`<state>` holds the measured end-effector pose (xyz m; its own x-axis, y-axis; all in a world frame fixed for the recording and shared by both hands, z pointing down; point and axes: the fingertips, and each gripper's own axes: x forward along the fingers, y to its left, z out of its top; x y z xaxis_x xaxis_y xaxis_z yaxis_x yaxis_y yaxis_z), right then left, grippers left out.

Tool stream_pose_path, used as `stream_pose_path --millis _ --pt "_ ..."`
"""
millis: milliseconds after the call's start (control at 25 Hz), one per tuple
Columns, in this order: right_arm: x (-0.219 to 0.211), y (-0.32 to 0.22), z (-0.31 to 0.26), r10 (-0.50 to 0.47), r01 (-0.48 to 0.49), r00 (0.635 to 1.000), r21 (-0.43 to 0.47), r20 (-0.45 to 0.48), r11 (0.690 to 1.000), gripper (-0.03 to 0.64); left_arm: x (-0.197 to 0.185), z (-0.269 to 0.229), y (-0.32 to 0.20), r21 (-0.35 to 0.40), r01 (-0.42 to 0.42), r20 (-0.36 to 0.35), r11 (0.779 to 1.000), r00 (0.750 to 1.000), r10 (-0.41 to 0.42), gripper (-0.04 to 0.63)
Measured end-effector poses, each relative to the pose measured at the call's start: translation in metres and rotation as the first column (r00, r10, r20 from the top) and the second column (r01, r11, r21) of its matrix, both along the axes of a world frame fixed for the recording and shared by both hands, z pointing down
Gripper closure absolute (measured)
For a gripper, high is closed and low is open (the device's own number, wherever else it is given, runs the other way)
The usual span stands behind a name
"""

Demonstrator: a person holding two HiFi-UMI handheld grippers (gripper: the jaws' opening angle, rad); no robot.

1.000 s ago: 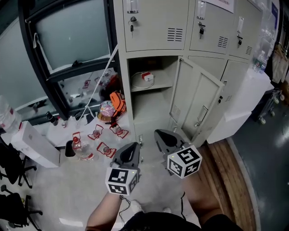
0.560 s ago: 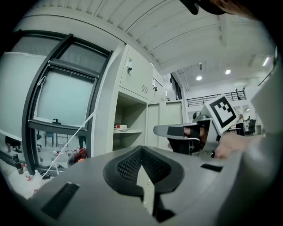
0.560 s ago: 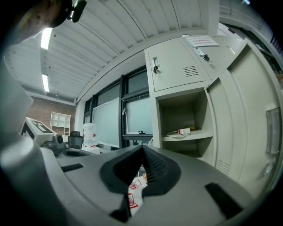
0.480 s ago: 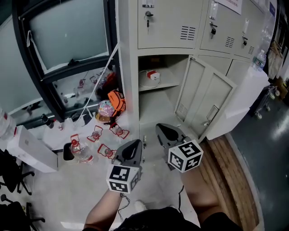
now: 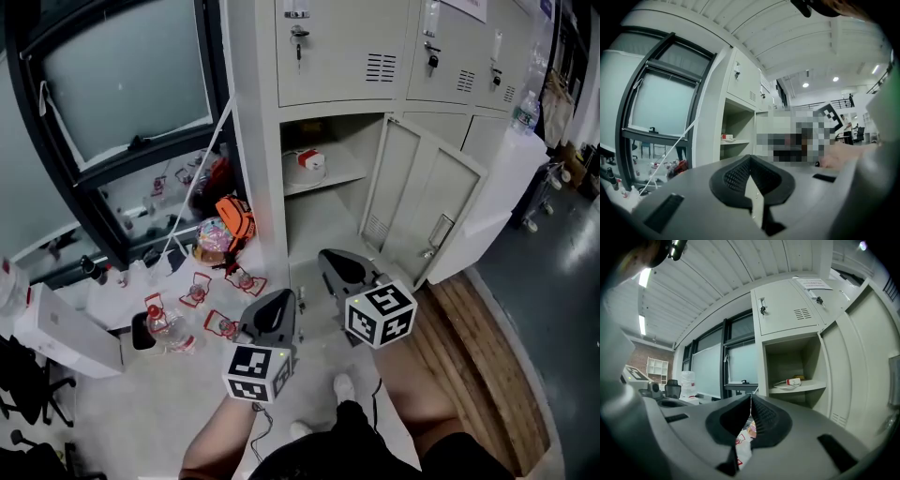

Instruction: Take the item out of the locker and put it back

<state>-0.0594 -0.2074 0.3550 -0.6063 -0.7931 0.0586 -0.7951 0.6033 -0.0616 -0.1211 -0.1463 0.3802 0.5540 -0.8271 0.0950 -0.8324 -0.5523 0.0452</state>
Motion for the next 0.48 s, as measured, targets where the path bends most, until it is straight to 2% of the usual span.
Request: stream_pose_path --millis 480 --pt "0.016 -0.068 -0.011 0.009 -0.009 1.0 0.008 -0.019 1.0 0.544 0.015 -0.002 -0.043 0.006 0.007 0.009 1.0 1.0 -0.007 0.592"
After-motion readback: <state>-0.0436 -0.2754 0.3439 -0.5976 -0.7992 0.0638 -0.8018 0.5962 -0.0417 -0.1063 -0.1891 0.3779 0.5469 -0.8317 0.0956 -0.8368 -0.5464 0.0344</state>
